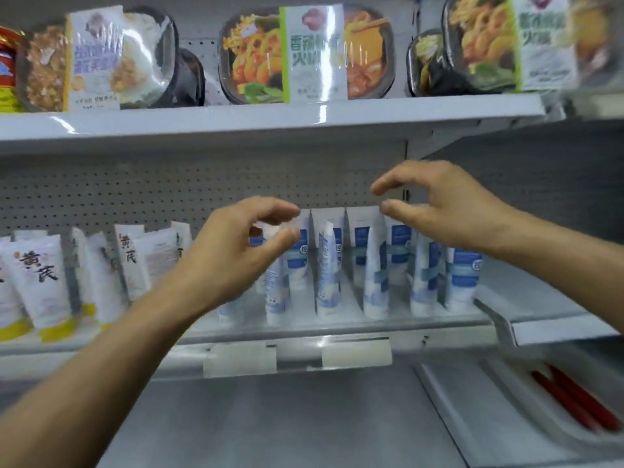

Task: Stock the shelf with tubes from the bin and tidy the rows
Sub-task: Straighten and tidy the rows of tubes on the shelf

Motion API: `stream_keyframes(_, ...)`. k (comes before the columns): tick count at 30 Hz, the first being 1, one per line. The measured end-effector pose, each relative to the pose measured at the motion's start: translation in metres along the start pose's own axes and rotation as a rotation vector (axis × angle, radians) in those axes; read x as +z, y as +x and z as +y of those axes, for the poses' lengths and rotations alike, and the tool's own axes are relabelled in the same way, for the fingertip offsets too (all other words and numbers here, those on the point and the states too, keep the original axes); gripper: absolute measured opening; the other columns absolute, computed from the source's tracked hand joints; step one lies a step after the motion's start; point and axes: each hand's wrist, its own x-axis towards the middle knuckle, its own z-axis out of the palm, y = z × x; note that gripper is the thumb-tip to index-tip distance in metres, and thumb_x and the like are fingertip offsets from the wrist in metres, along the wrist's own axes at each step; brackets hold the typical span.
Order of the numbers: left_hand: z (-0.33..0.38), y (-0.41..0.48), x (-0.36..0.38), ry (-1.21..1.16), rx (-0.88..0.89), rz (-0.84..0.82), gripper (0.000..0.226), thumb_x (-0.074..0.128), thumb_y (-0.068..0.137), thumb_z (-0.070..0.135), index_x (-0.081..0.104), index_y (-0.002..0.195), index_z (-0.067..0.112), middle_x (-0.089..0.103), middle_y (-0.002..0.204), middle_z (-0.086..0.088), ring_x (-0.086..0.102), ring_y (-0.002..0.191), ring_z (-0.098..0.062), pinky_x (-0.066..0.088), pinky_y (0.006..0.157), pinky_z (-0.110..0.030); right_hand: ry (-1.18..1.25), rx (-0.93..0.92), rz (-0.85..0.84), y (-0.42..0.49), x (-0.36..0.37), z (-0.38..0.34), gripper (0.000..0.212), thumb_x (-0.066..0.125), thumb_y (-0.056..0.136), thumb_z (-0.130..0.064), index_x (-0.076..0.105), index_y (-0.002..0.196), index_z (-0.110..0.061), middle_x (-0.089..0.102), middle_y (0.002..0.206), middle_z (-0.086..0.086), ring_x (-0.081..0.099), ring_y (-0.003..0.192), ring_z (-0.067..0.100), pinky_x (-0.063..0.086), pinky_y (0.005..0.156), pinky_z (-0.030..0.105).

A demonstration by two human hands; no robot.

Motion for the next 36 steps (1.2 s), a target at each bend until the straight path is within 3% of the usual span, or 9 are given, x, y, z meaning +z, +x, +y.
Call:
stream_keyframes(5,0.010,-0.019,0.053,-0.068,-0.006,-0.064,0.030,0.061,0.090,0.036,0.062,0.120,0.033,0.062,0.111,0.018,0.057,0.099,0.004,0.049,0.085,-0.019,-0.071,0.034,0.051,-0.034,0.000,0.023,0.018,0.061,0.090,-0.022,0.065,0.106,-0.027,0.061,0.107,-0.012,0.052,0.109,0.009,0.040,0.102,0.043)
stream_keyframes(8,0.019,-0.015,0.078,-0.098,0.031,-0.089,0.031,0.060,0.090,0.036,0.061,0.121,0.031,0.061,0.112,0.017,0.056,0.098,0.005,0.048,0.083,-0.013,-0.093,0.038,0.064,-0.043,0.000,0.028,0.020,0.061,0.088,-0.021,0.065,0.106,-0.028,0.060,0.108,-0.013,0.051,0.110,0.012,0.040,0.100,0.050)
stream_keyframes(13,0.037,-0.016,0.114,-0.230,0.080,-0.118,0.030,0.062,0.091,0.032,0.062,0.120,0.028,0.062,0.110,0.016,0.059,0.097,0.001,0.050,0.085,-0.017,-0.041,0.122,0.314,-0.065,0.005,0.041,0.030,0.064,0.086,-0.013,0.062,0.114,-0.023,0.057,0.113,-0.009,0.050,0.110,0.010,0.041,0.099,0.037)
stream_keyframes(16,0.050,-0.022,0.138,-0.319,0.034,-0.144,0.036,0.062,0.091,0.032,0.057,0.127,0.028,0.059,0.120,0.014,0.058,0.103,0.001,0.051,0.093,-0.022,0.138,0.344,0.463,-0.086,0.013,0.059,0.047,0.066,0.087,-0.014,0.048,0.129,-0.022,0.053,0.117,-0.009,0.049,0.105,0.004,0.042,0.090,0.020)
stream_keyframes(18,0.060,-0.025,0.155,-0.368,-0.039,-0.178,0.049,0.061,0.092,0.034,0.046,0.138,0.029,0.051,0.133,0.012,0.054,0.113,0.000,0.047,0.101,-0.025,0.234,0.518,0.495,-0.099,0.022,0.077,0.058,0.069,0.086,-0.020,0.039,0.136,-0.020,0.052,0.120,-0.007,0.050,0.106,0.007,0.042,0.092,0.024)
stream_keyframes(22,0.079,-0.019,0.191,-0.359,-0.131,-0.207,0.072,0.056,0.094,0.038,0.015,0.153,0.027,0.023,0.156,0.010,0.031,0.140,-0.008,0.028,0.116,-0.030,0.356,0.667,0.314,-0.116,0.045,0.113,0.072,0.075,0.080,-0.027,0.036,0.140,-0.016,0.053,0.125,-0.001,0.051,0.110,0.012,0.042,0.094,0.029)
stream_keyframes(25,0.090,-0.002,0.211,-0.319,-0.210,-0.137,0.076,0.055,0.095,0.031,0.008,0.154,0.022,0.013,0.158,0.007,0.019,0.145,-0.009,0.014,0.109,-0.017,0.454,0.653,0.166,-0.121,0.058,0.131,0.078,0.079,0.076,-0.028,0.037,0.141,-0.017,0.059,0.119,-0.001,0.058,0.105,0.012,0.048,0.089,0.031)
stream_keyframes(30,0.096,0.019,0.240,-0.317,-0.365,0.064,0.078,0.061,0.091,0.017,0.011,0.151,0.019,0.019,0.155,0.000,0.028,0.141,-0.015,0.023,0.109,-0.021,0.459,0.590,0.077,-0.115,0.065,0.143,0.067,0.083,0.072,-0.024,0.044,0.127,-0.023,0.063,0.103,-0.012,0.062,0.090,0.001,0.052,0.080,0.026)
stream_keyframes(36,0.094,0.027,0.250,-0.288,-0.448,0.148,0.069,0.076,0.079,0.023,0.032,0.133,0.021,0.051,0.136,0.000,0.053,0.123,-0.016,0.045,0.102,-0.033,0.432,0.508,0.007,-0.114,0.069,0.152,0.057,0.083,0.070,-0.025,0.051,0.117,-0.023,0.064,0.103,-0.010,0.061,0.085,0.000,0.046,0.067,0.018)
